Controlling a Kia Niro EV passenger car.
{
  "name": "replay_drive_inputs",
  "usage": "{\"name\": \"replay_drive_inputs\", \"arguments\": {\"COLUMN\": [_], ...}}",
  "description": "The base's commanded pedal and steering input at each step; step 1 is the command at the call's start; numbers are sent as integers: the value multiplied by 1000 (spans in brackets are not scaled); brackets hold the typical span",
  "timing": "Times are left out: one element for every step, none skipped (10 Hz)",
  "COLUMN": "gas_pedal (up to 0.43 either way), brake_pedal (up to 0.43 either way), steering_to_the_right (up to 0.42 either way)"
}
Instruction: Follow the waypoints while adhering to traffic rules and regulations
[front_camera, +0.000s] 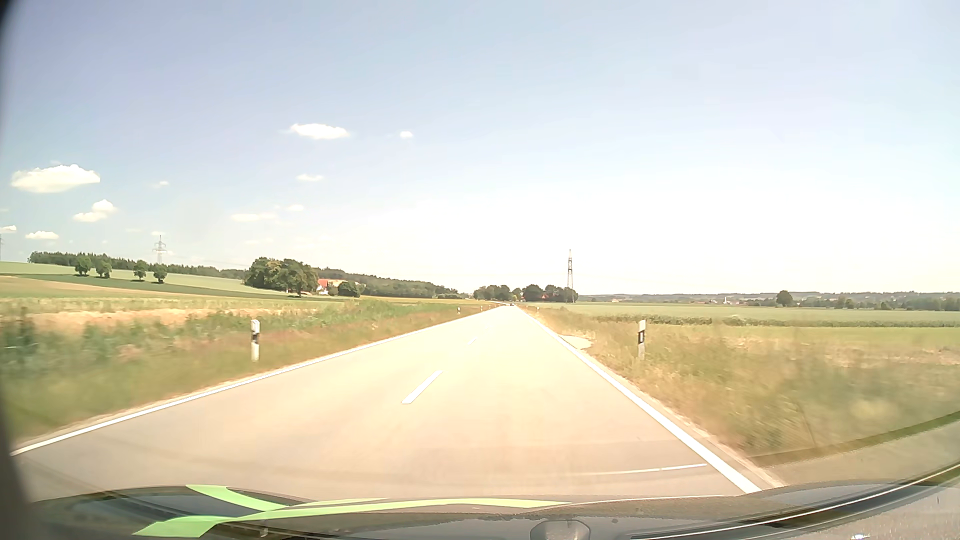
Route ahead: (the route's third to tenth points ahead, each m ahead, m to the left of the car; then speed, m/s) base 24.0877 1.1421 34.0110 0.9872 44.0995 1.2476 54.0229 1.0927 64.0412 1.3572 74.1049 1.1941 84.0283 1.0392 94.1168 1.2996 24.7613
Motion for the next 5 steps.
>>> {"name": "replay_drive_inputs", "arguments": {"gas_pedal": [268,268,280,280,280], "brake_pedal": [0,0,0,0,0], "steering_to_the_right": [0,0,0,0,0]}}
